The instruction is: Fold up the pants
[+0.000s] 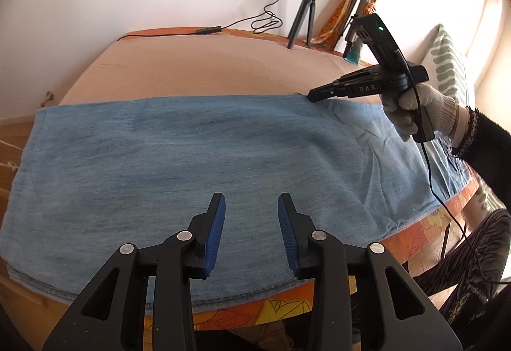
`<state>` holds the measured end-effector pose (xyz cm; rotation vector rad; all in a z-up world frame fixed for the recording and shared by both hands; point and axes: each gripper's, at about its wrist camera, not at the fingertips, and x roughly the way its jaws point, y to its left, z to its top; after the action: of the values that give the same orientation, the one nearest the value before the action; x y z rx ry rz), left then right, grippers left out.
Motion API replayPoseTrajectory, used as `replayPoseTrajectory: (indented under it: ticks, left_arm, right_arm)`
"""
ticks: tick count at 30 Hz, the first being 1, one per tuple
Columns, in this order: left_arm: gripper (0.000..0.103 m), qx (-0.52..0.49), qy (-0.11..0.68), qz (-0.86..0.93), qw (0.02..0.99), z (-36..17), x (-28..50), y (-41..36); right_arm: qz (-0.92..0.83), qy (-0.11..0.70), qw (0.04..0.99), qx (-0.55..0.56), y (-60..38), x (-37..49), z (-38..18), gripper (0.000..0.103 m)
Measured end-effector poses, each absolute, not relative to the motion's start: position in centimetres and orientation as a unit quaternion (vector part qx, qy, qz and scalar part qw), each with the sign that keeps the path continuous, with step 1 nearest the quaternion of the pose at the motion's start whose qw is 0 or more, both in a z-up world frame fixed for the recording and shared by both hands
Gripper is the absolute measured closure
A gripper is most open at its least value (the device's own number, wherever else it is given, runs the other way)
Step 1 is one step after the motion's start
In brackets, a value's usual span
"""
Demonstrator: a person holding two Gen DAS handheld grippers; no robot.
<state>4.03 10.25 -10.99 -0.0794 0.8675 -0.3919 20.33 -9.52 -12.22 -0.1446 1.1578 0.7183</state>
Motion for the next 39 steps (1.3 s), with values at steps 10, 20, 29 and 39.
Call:
replayPoseTrajectory:
  ticks: [10, 20, 29, 39]
  left_arm:
    - [0.064, -0.124, 0.391, -0.115, 0.905, -10.2, 2.7, 15.9]
    - [0.06, -0.255, 0.348, 0.023, 0.902, -8.4, -1.3, 27.1]
    - [0.06, -0.382, 0.326, 0.084, 0.861, -11.2, -4.0, 34.6]
    - [0.06, -0.413, 0.351, 0.08, 0.836, -14.5, -1.6, 34.9]
  right_arm:
    - [0.285, 0.534, 0.791, -0.083, -8.9, 20.2, -11.4, 0.065]
    - [0.269, 0.473, 0.838, -0.051, -11.4, 11.3, -4.1, 0.038]
    - [0.27, 0.457, 0.846, 0.054, -13.0, 5.4, -1.7, 0.029]
    - [0.262, 0.472, 0.841, 0.03, -12.3, 3.6, -3.0, 0.029]
